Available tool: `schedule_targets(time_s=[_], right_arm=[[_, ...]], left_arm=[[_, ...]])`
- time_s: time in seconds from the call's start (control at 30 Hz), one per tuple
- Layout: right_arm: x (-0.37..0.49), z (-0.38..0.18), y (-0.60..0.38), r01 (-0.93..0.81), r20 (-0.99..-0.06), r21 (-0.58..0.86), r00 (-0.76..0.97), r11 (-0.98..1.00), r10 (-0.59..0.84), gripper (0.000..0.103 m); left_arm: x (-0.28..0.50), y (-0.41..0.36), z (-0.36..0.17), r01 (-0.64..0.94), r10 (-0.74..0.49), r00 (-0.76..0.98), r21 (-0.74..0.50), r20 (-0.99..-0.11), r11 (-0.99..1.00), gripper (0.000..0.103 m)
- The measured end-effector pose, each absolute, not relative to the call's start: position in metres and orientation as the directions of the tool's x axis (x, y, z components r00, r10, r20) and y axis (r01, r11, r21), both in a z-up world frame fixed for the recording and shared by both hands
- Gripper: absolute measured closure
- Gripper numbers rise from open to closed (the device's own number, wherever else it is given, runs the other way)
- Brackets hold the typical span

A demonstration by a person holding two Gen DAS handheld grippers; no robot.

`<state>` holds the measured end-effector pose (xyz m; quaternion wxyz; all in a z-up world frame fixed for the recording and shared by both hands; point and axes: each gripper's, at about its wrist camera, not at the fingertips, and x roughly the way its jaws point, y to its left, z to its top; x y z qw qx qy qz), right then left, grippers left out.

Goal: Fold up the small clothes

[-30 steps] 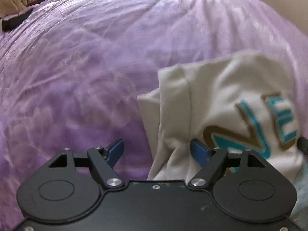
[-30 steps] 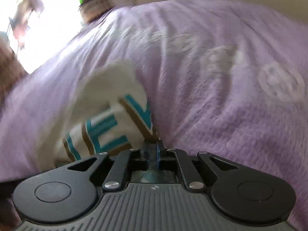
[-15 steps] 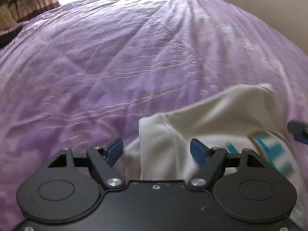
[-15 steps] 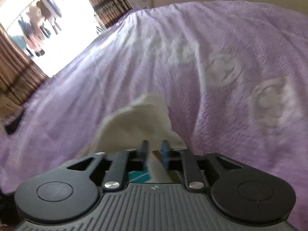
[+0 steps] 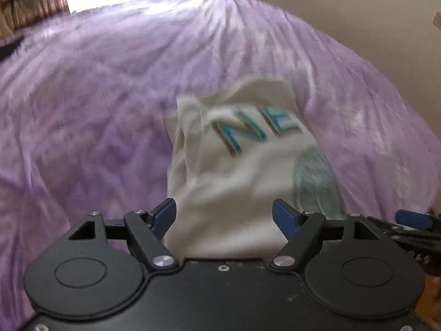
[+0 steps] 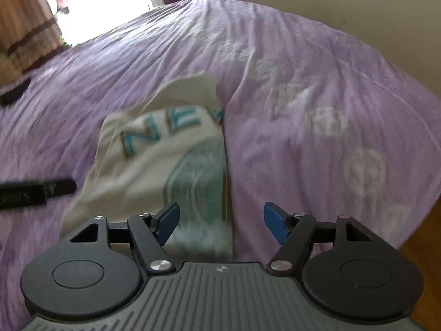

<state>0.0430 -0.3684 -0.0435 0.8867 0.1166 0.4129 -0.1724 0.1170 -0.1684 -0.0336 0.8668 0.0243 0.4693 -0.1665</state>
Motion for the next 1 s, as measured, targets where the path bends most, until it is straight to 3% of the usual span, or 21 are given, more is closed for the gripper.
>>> schedule_targets(time_s=[0.1,0.27,1.0], right_arm=[[0.019,-0.035,-0.35,0.367,-0.768,0.058,0.611,0.929,-0.194,0.021],[0.009,-0.037,-0.328,0.334,-0.76,0.029,0.619,0.942,-0.196,0.021],[0.002,-0.034,-0.323,0.326,-0.745,0.038,0.639,0.945,-0.191,0.021]], left_arm=[[0.095,-0.16,-0.037,0.292,-0.269,0.487,-0.136,-0.831,0.947,0.024],[0.072,-0.161,-0.038,0.344,-0.249,0.514,-0.069,-0.821,0.937,0.024],[0.07,-0.161,-0.034,0.323,-0.226,0.518,-0.056,-0.825,0.945,0.024]])
